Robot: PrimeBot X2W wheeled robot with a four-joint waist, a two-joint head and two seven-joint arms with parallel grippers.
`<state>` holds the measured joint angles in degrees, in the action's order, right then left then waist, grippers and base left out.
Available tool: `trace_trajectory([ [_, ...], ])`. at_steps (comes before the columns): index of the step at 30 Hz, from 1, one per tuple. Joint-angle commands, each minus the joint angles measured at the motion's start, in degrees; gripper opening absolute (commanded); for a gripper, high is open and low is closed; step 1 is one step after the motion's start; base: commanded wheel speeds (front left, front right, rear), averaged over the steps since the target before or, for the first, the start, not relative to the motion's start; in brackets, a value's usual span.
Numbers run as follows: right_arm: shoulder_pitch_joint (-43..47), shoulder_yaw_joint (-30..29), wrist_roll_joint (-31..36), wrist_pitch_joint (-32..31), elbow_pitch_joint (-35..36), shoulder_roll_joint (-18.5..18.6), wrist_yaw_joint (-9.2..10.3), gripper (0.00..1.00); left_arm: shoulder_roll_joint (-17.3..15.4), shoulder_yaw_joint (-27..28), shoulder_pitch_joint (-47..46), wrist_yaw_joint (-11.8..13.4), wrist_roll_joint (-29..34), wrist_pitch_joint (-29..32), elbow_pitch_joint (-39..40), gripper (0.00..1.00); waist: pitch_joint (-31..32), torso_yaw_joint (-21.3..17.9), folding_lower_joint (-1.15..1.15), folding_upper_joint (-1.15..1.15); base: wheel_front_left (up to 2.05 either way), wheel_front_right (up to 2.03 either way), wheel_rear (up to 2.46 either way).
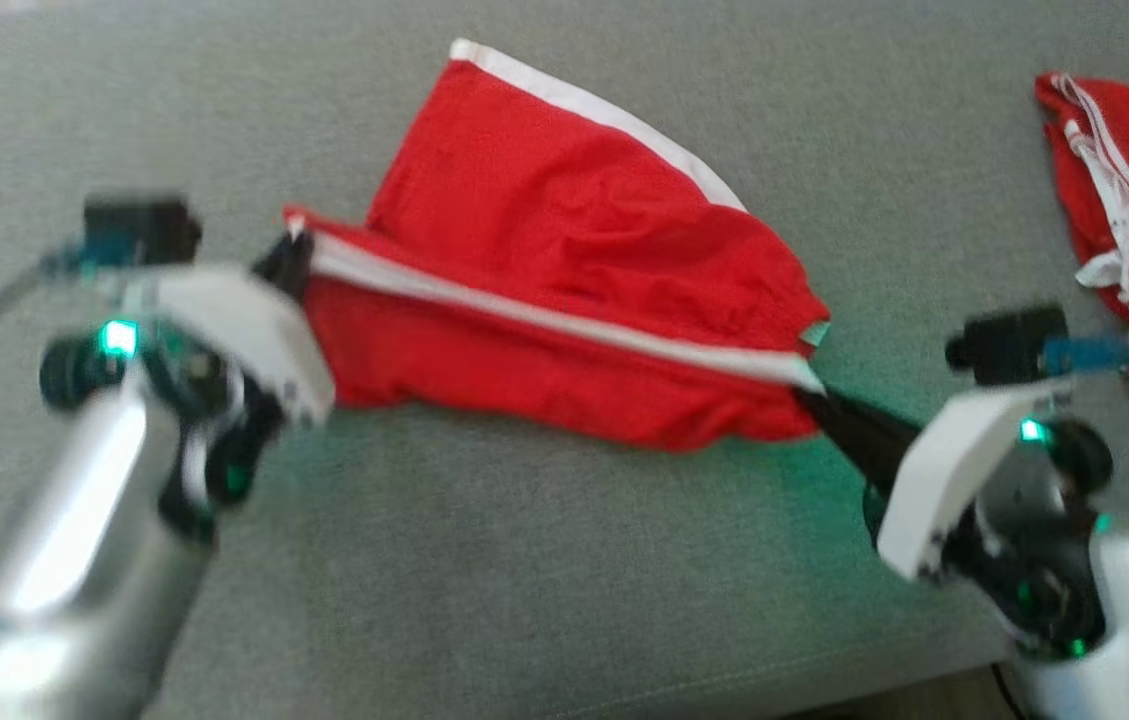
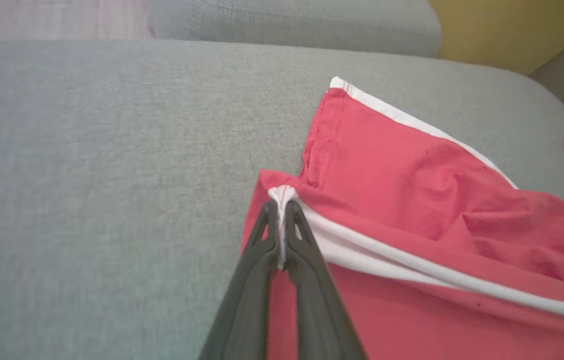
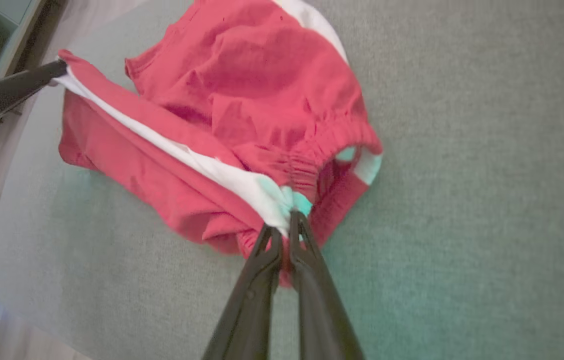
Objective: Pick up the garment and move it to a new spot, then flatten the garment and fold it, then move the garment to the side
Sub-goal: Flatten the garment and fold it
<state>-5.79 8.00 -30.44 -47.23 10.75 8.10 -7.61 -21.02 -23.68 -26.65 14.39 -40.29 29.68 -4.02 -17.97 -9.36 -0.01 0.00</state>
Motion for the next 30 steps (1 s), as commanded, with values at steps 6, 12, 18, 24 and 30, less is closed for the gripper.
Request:
trace_trajectory([
  [6,-9.49,0.69,-5.36,-2.74,-0.48,1.28,0.12,0.00,1.17,-0.04,-18.20,-3.86,-0.22,5.62,-12.66,0.00,-2.91,-2.76,0.01,0.00,0.00,0.00,0.00],
  [12,-16.30,-0.96,-10.53,-2.01,-4.50,0.04,0.12,0.00,3.98,-1.89,-30.21,-6.09,2.01,4.58,-26.12,0.00,-4.35,-5.10,0.01,0.00,0.00,0.00,0.00],
  [18,-20.19,1.60,-12.96,1.87,-11.45,-0.90,0.12,1.00,6.73,-2.51,-35.18,-7.93,2.71,0.24,-37.34,0.00,-5.21,-7.20,0.01,0.00,0.00,0.00,0.00],
  [24,-20.13,4.31,-15.77,9.87,-14.96,-0.26,0.12,1.00,9.63,-0.65,-37.45,-10.82,1.14,-8.90,-44.82,1.00,-5.95,-7.97,0.01,0.00,0.00,0.00,0.00],
  [30,-17.39,5.80,-12.36,27.66,-14.07,3.27,0.12,1.00,9.78,-0.52,-38.01,-12.44,3.70,-24.44,-46.38,1.00,-5.69,-6.70,0.01,0.00,0.00,0.00,0.00],
])
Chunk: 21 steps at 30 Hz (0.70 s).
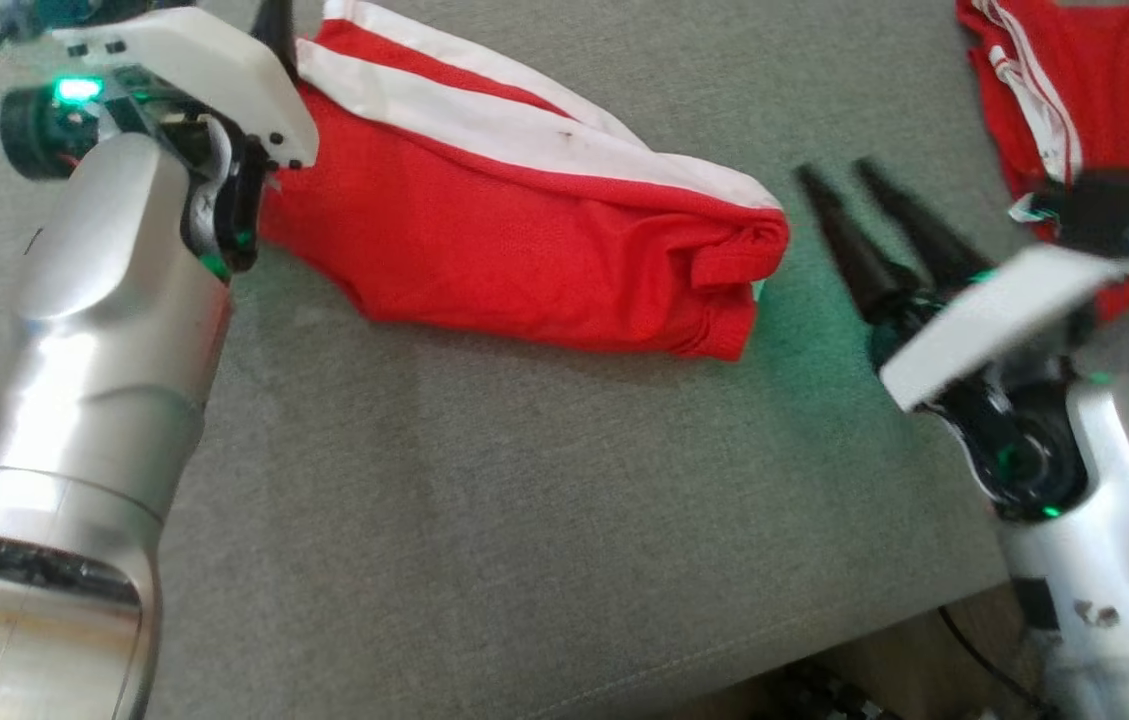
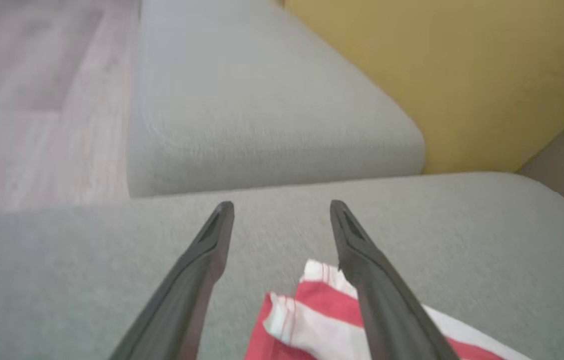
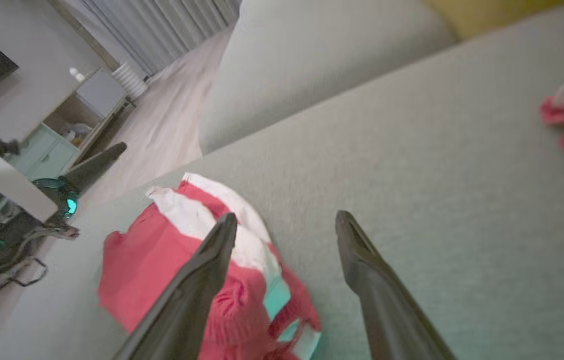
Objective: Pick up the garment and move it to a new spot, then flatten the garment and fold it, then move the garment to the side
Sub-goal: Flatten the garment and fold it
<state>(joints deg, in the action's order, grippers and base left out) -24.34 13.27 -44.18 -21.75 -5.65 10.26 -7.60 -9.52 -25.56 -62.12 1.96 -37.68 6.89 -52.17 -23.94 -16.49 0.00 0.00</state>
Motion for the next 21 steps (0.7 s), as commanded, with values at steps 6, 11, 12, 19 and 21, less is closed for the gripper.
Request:
trace_trajectory([
  [6,5.22,-2.37,13.50,20.65,1.74,3.24,0.11,1.00,-4.06,-0.68,3.14,6.05,8.04,-18.35,5.16,1.00,2.34,2.62,0.00,0.00,0.00,0.00,0.00],
  [11,8.06,-7.58,21.21,25.78,2.86,1.94,0.11,1.00,-6.88,1.13,12.05,12.13,10.43,-21.58,14.16,1.00,4.01,4.48,0.00,0.00,0.00,0.00,0.00],
  [12,8.55,-8.45,22.44,26.32,3.44,1.68,0.11,1.00,-7.58,1.75,14.22,13.41,10.89,-21.72,16.87,1.00,4.17,4.86,0.00,0.00,0.00,0.00,0.00],
  [19,11.67,-11.31,27.60,26.07,8.30,-0.14,0.11,1.00,-12.76,6.27,31.41,21.17,12.43,-21.74,35.68,1.00,4.80,6.84,0.00,0.00,0.00,0.00,0.00],
  [21,12.42,-11.20,28.29,25.39,9.29,-0.31,0.11,1.00,-13.87,6.69,36.00,23.10,12.35,-20.47,39.86,1.00,5.01,7.19,0.00,0.00,0.00,0.00,0.00],
])
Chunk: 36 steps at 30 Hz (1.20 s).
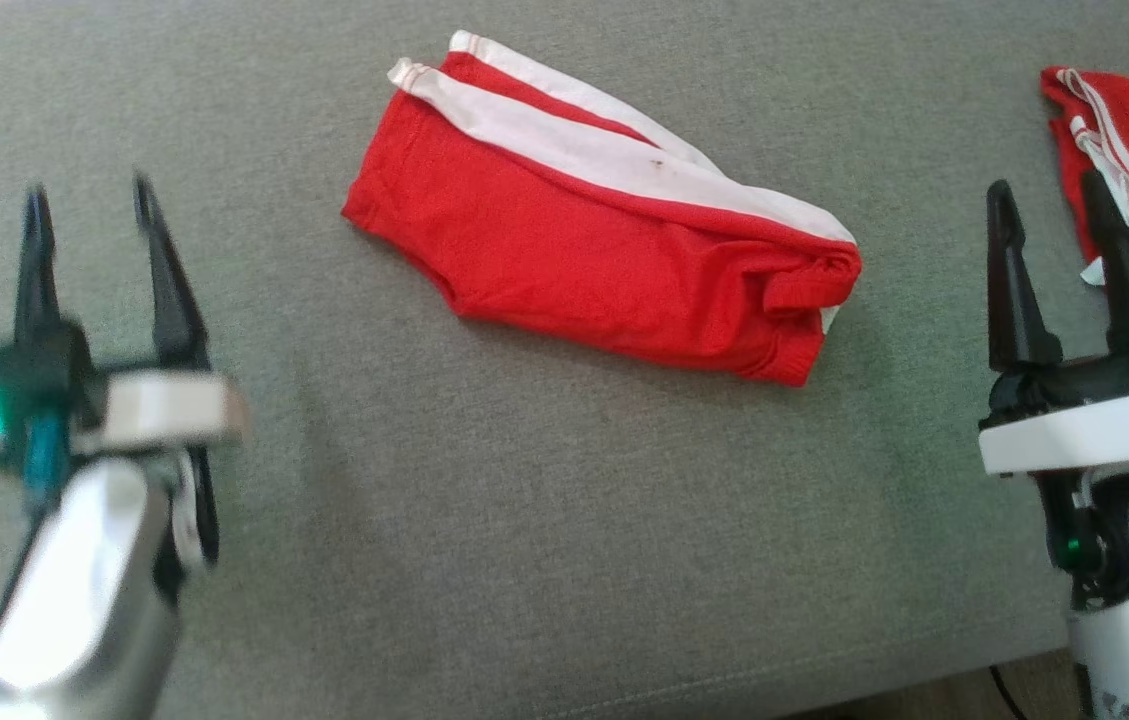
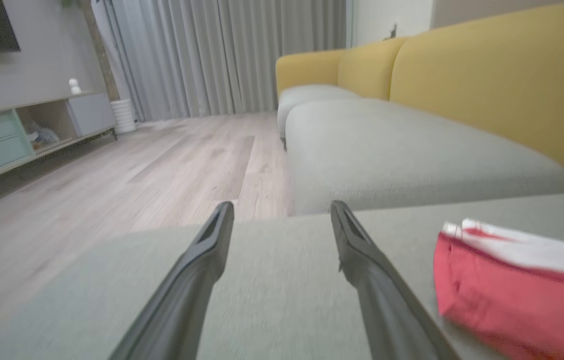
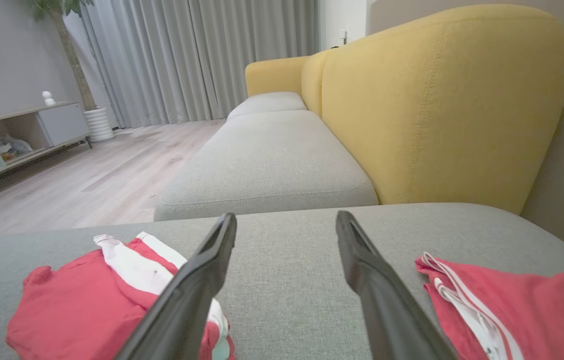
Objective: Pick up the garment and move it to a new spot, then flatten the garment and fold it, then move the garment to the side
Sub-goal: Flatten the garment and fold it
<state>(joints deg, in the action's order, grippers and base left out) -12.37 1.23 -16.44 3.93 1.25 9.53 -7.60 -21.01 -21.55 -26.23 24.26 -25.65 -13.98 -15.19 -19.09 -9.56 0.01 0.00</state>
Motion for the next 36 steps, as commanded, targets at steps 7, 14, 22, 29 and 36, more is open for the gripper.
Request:
trace_trajectory([
  [7,2.21,1.49,1.02,-2.17,4.58,-0.06,0.11,1.00,-6.18,1.94,10.50,4.19,0.61,6.63,14.07,1.00,0.76,1.07,-0.01,0.00,0.00,0.00,0.00],
  [14,2.84,1.52,0.56,-3.08,5.67,0.01,0.11,1.00,-8.42,2.47,13.09,3.25,-0.43,7.55,18.83,1.00,0.62,1.56,-0.01,0.00,0.00,0.00,0.00],
  [22,2.98,1.50,0.38,-3.89,5.98,0.09,0.11,1.00,-8.91,2.79,13.81,3.81,-0.74,7.96,20.52,1.00,0.56,1.76,-0.01,0.00,0.00,0.00,0.00],
  [29,2.81,1.04,0.12,-4.46,6.18,0.25,0.11,1.00,-7.92,0.36,10.12,1.63,-0.53,8.74,20.25,1.00,-0.55,2.20,-0.01,0.00,0.00,0.00,0.00],
  [36,2.25,0.98,-0.47,-5.41,6.20,0.62,0.11,1.00,-0.02,-9.51,-7.47,-7.93,-0.04,14.70,9.34,1.00,-2.65,2.82,-0.01,0.00,0.00,0.00,0.00],
])
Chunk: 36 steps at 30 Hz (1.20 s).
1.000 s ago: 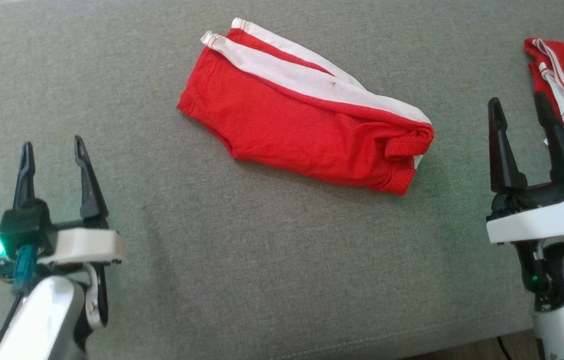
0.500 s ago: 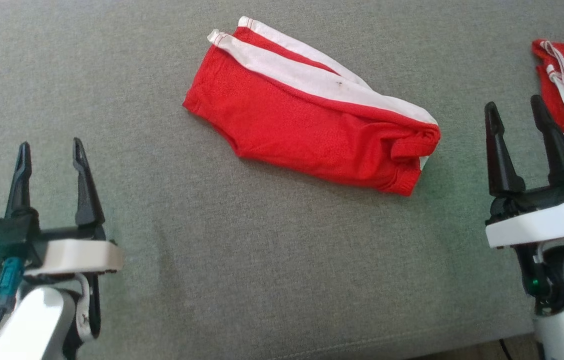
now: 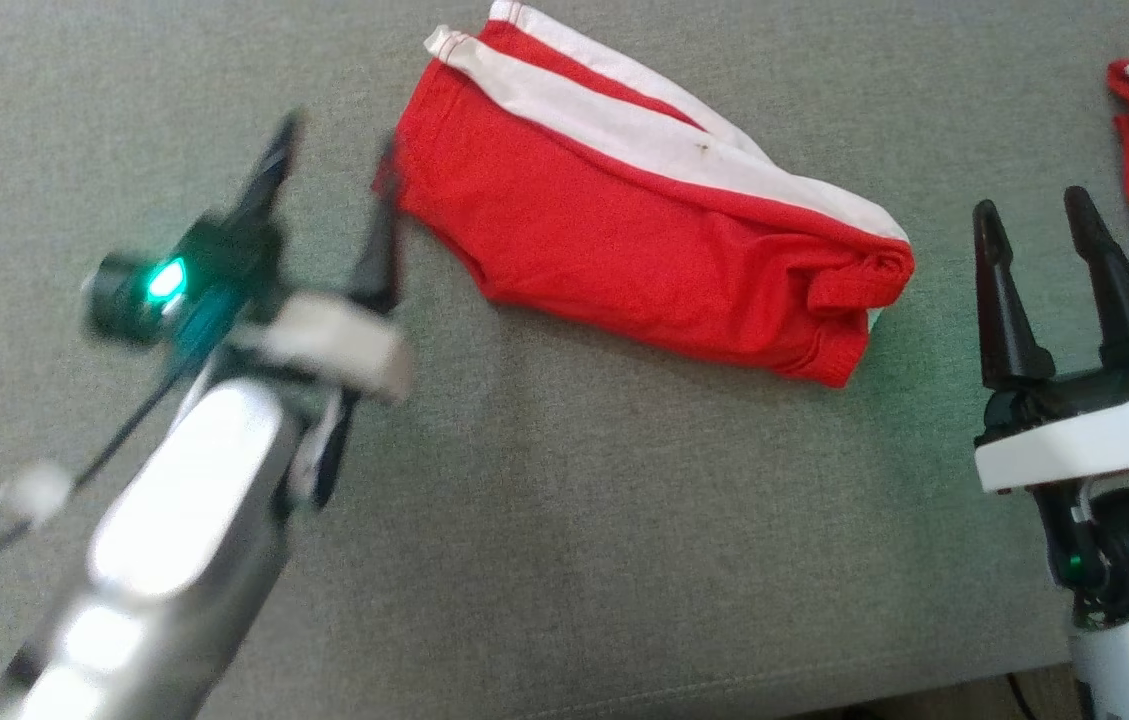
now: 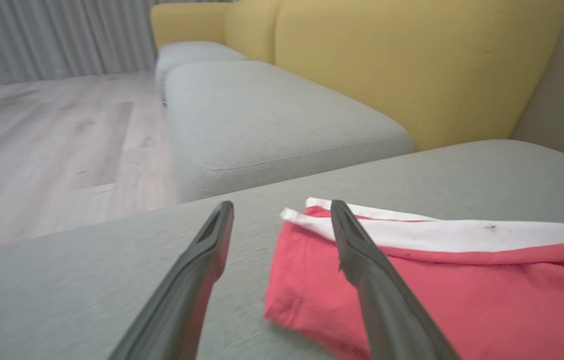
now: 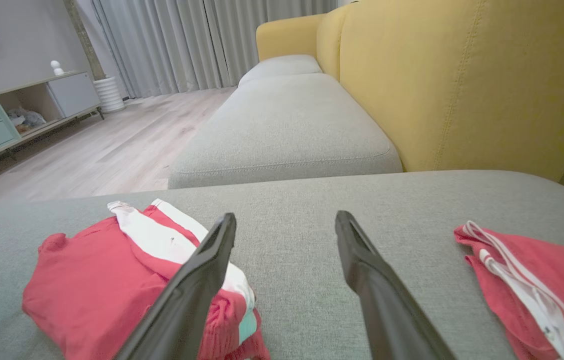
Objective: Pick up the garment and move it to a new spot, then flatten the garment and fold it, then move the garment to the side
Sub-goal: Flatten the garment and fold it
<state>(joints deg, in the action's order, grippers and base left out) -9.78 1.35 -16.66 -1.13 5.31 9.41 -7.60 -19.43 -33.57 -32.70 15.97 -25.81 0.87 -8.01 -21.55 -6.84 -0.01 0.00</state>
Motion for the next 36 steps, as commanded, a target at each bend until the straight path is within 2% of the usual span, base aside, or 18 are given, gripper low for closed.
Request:
trace_trajectory([
  [1,-0.45,0.97,-0.37,-0.46,2.08,0.77,0.11,1.00,0.05,1.32,-3.60,-1.14,-0.21,0.80,-0.62,1.00,-0.44,0.08,0.01,0.00,0.00,0.00,0.00],
  [6,-1.15,1.97,-0.92,-0.86,1.66,1.06,0.11,1.00,7.42,-2.49,-14.68,-7.23,-1.92,4.78,-16.41,1.00,-1.61,-0.93,0.01,0.00,0.00,0.00,0.00],
  [10,-1.61,2.45,-1.47,-0.97,1.35,1.32,0.11,1.00,11.63,-4.42,-21.67,-10.23,-2.50,8.65,-29.32,1.00,-2.65,-1.92,0.01,0.00,0.00,0.00,0.00],
  [12,-1.79,2.73,-1.75,-0.97,1.07,1.35,0.11,1.00,12.83,-5.04,-24.31,-10.93,-2.71,10.93,-35.29,1.00,-2.96,-2.54,0.01,0.00,0.00,0.00,0.00],
  [16,-1.70,2.80,-2.49,-1.24,0.41,1.36,0.11,1.00,14.65,-5.98,-28.04,-9.73,-2.86,15.78,-45.36,1.00,-3.23,-3.26,0.01,0.00,0.00,0.00,0.00],
  [18,-1.53,2.58,-2.96,-1.37,0.09,1.33,0.11,1.00,15.81,-7.51,-29.60,-11.03,-3.53,19.93,-49.72,1.00,-3.26,-3.46,0.01,0.00,0.00,0.00,0.00],
  [20,-1.49,2.54,-3.05,-1.35,0.06,1.34,0.11,1.00,16.05,-8.11,-30.00,-11.40,-3.69,21.27,-50.74,1.00,-3.22,-3.45,0.01,0.00,0.00,0.00,0.00],
  [21,-1.46,2.52,-3.35,-1.40,-0.01,1.23,0.11,1.00,16.21,-8.76,-30.31,-11.87,-3.83,22.61,-51.61,0.34,-3.17,-3.46,0.01,0.00,0.00,0.00,0.00],
  [22,-1.47,2.54,-3.50,-1.46,-0.07,1.23,0.11,1.00,16.34,-9.12,-30.43,-12.35,-4.38,24.06,-52.38,0.00,-3.11,-3.43,0.01,0.00,0.00,0.00,0.00],
  [27,-1.85,2.93,-4.12,-1.52,-0.03,1.16,0.11,1.00,16.52,-13.62,-30.13,-14.19,-5.74,30.24,-52.11,0.00,-2.98,-3.40,0.01,0.00,0.00,0.00,0.00],
  [32,-1.93,2.90,-4.83,-1.67,-0.20,1.06,0.11,1.00,16.54,-15.97,-30.32,-12.32,-6.73,27.21,-49.41,0.00,-2.80,-3.25,0.01,0.00,0.00,0.00,0.00],
  [36,-1.10,1.86,-4.77,-1.51,-0.44,1.00,0.11,1.00,16.54,-15.19,-29.57,-10.98,-8.33,21.92,-47.77,0.00,-1.83,-2.44,0.01,0.00,0.00,0.00,0.00],
])
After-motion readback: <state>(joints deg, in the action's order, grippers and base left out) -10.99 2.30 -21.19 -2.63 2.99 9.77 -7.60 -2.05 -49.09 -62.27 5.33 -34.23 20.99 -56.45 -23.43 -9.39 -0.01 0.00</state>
